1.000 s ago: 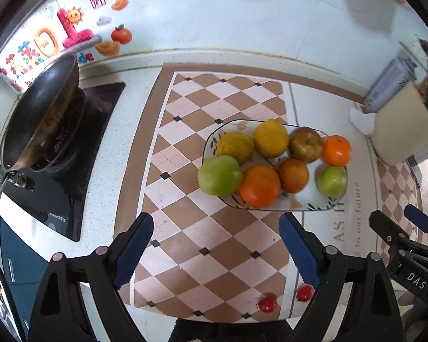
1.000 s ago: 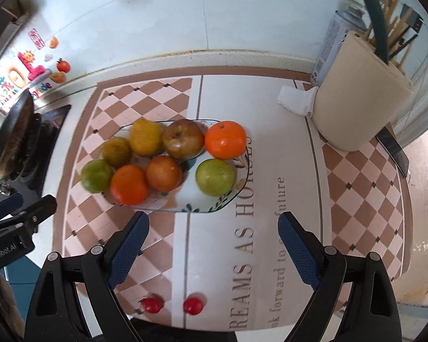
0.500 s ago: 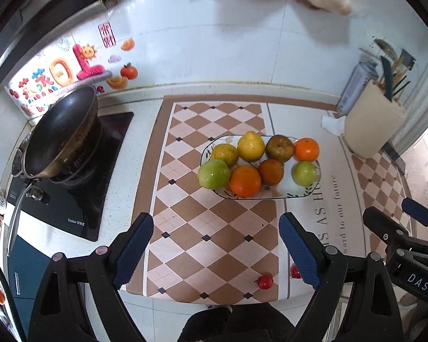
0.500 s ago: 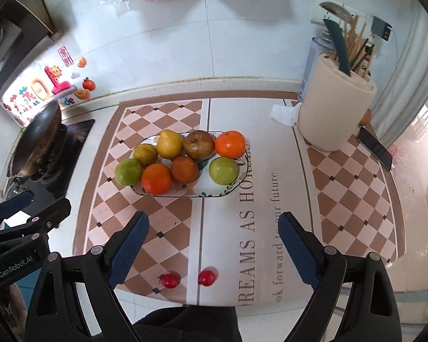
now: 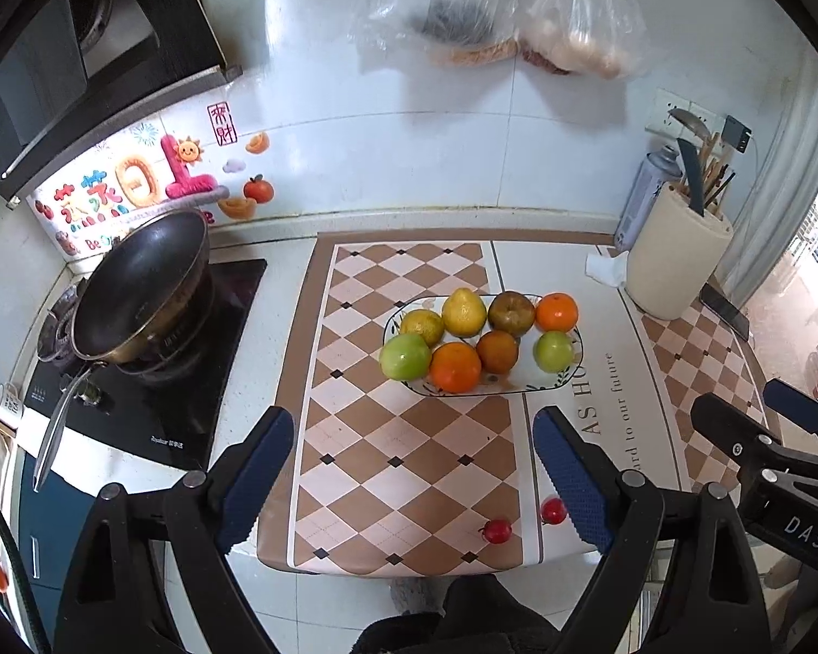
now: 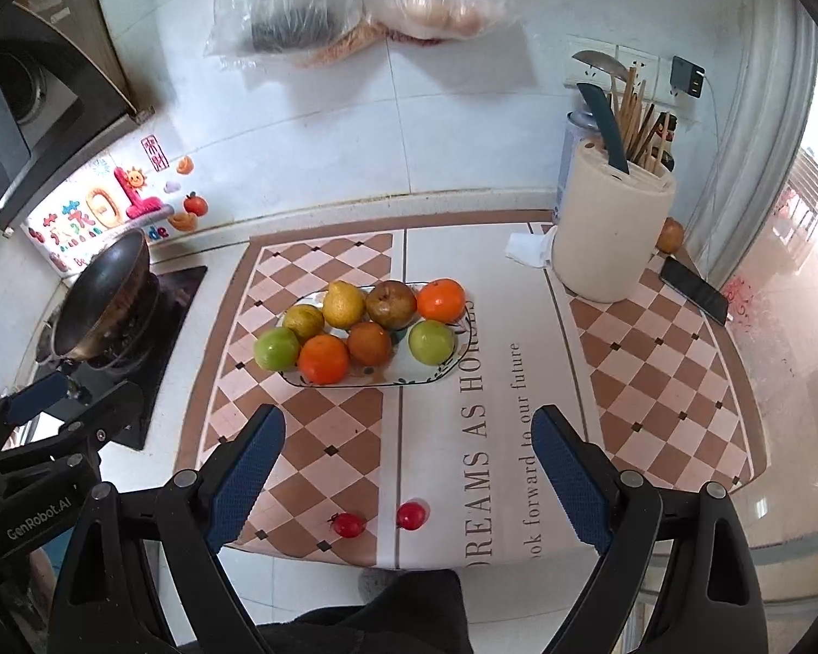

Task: Organize fruits
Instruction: 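Open both tools and withdraw them from the plate, then grasp a cherry tomato with the left tool while the right tool grasps the other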

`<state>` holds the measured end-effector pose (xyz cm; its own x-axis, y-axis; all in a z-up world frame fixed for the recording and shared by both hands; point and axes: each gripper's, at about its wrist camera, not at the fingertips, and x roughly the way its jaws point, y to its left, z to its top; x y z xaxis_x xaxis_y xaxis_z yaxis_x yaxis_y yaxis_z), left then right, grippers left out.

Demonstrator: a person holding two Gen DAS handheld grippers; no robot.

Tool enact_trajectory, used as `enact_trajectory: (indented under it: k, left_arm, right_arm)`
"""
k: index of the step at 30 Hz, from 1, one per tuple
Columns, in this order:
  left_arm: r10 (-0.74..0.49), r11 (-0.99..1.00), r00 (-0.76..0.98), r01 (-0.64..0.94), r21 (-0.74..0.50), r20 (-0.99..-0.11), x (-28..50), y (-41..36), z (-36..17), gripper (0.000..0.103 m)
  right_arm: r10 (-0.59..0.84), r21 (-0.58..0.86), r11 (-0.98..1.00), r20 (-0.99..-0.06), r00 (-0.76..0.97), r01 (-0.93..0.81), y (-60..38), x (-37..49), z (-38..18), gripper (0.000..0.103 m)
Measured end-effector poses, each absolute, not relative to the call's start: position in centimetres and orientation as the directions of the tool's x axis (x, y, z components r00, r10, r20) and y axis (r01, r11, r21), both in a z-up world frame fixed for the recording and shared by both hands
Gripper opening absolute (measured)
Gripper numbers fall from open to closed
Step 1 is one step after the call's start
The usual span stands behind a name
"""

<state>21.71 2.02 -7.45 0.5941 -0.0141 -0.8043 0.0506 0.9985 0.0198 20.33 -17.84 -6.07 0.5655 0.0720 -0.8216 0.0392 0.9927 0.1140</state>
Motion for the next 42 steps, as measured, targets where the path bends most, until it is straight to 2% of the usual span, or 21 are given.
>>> enact_trajectory:
  k: [6, 11, 12, 13, 17, 23, 26, 32, 35, 37, 42]
  left_arm:
    - [-0.019, 0.999, 0.612, 0.048, 0.013, -0.791, 21.3, 2.0, -7.1, 0.090]
    - [-0.031, 0.998, 0.580, 0.058, 0.003, -0.814, 22.1, 1.9, -8.2, 0.090]
    - [-0.030, 0.998, 0.570, 0.059, 0.005, -0.821, 22.3, 1.8, -8.7, 0.093]
    - [-0.025, 0.998, 0.557, 0.062, 0.011, -0.830, 22.5, 1.7, -9.4, 0.102]
    - [0.006, 0.997, 0.481, 0.061, 0.041, -0.877, 23.9, 1.5, -13.0, 0.103]
    - [0.011, 0.998, 0.250, 0.058, 0.027, -0.968, 26.1, 1.4, -21.5, 0.103]
    - [-0.006, 0.999, 0.155, 0.051, 0.002, -0.988, 26.4, 1.3, -24.8, 0.103]
    - [0.013, 0.996, 0.051, 0.086, 0.018, -0.999, 26.2, 0.2, -29.0, 0.103]
    - [0.023, 0.995, 0.027, 0.101, 0.026, -0.999, 26.0, -0.1, -29.9, 0.103]
    - [0.029, 0.993, 0.020, 0.114, 0.031, -0.999, 25.9, -0.4, -30.3, 0.103]
    - [0.015, 0.990, 0.002, 0.142, 0.015, -1.000, 25.5, -1.4, -30.7, 0.103]
  right_arm:
    - [0.094, 0.142, 0.989, -0.804, 0.588, 0.037, -18.1, 19.9, -5.4, 0.094]
    - [0.122, 0.163, 0.986, -0.825, 0.552, 0.025, -18.6, 20.6, -7.3, 0.094]
    - [0.134, 0.173, 0.985, -0.836, 0.532, 0.025, -18.8, 20.9, -8.1, 0.094]
    - [0.148, 0.186, 0.982, -0.843, 0.517, 0.022, -19.0, 21.1, -8.9, 0.093]
    - [0.209, 0.242, 0.970, -0.890, 0.405, 0.031, -19.6, 22.4, -14.2, 0.072]
    - [0.287, 0.310, 0.947, -0.934, 0.211, 0.081, -20.1, 23.8, -23.9, 0.053]
    - [0.315, 0.327, 0.939, -0.942, 0.118, 0.107, -19.8, 24.2, -28.4, 0.051]
    - [0.317, 0.321, 0.942, -0.947, 0.053, 0.103, -18.4, 24.5, -32.8, 0.049]
    - [0.304, 0.306, 0.948, -0.952, 0.037, 0.087, -17.8, 24.7, -33.8, 0.045]
    - [0.293, 0.294, 0.953, -0.956, 0.034, 0.072, -17.5, 24.7, -34.3, 0.034]
    - [0.280, 0.283, 0.957, -0.959, 0.045, 0.065, -17.7, 24.6, -34.2, 0.033]
